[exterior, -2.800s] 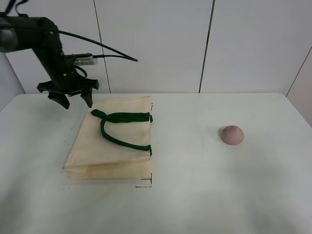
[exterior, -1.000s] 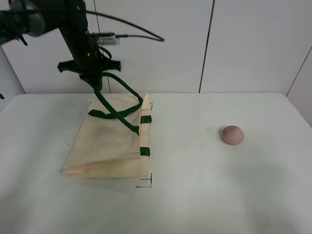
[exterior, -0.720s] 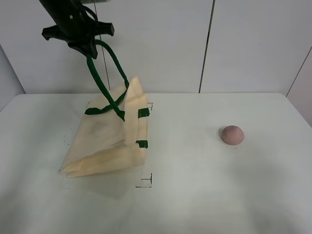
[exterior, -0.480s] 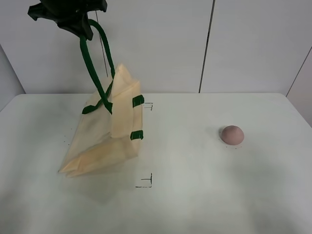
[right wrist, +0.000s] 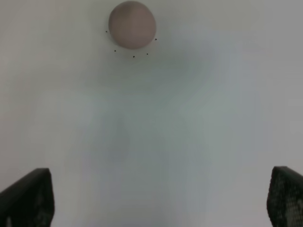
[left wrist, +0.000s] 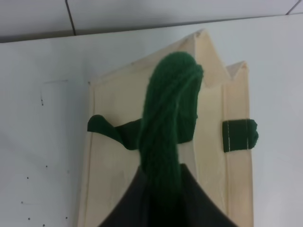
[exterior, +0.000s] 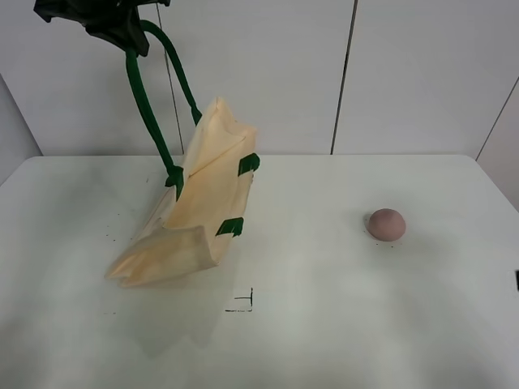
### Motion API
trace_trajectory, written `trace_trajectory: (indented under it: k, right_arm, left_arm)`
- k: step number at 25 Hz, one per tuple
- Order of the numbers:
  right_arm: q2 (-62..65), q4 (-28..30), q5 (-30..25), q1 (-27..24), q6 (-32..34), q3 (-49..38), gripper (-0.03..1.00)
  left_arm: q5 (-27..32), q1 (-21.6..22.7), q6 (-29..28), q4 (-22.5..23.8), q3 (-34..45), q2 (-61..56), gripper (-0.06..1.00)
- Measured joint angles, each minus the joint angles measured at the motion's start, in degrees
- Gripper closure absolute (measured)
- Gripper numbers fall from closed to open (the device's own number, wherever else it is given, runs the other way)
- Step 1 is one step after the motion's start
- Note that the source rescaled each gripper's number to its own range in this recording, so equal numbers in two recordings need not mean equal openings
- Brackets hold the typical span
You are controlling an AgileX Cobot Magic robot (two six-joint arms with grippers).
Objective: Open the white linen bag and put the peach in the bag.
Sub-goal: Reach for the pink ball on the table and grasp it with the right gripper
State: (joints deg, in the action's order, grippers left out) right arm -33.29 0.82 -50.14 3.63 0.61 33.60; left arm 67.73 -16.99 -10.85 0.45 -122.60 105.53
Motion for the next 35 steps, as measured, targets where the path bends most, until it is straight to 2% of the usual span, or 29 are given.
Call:
trace_trajectory:
  k: [3,6,11,15,20,33,35]
  right_arm:
    - [-17.1,-0.2,3.6,0.0,-1.0,5.8,-0.03]
    - [-35.2,-0.2,5.0,0.0,-1.5,14.3,-0.03]
    - [-60.2,-0.4,4.4,0.0,-2.1,31.7,-0.03]
    - [-73.4,-2.9,2.9,0.5,-4.3,43.0,-0.03]
    - [-81.7,-4.1,2.9,2.1,-3.6,49.0,-0.03]
    - [-91.6,-3.6,9.3,2.0,-2.4,49.4,-0.03]
    - [-92.0,-3.5,9.5,2.0,-2.4,49.4,0.07]
  left_arm:
    - [0.0,0.0,0.0,-0.5,0.0,0.0,0.94]
    - [0.0,0.0,0.0,-0.5,0.0,0.0,0.94]
    - [0.0,0.0,0.0,-0.5,0.0,0.0,0.94]
    - [0.0,0.0,0.0,-0.5,0.0,0.0,0.94]
    - [0.0,0.0,0.0,-0.5,0.0,0.0,0.94]
    - [0.0,0.0,0.1,-0.5,0.0,0.0,0.94]
    - [0.0,0.0,0.1,-0.5,0.0,0.0,0.94]
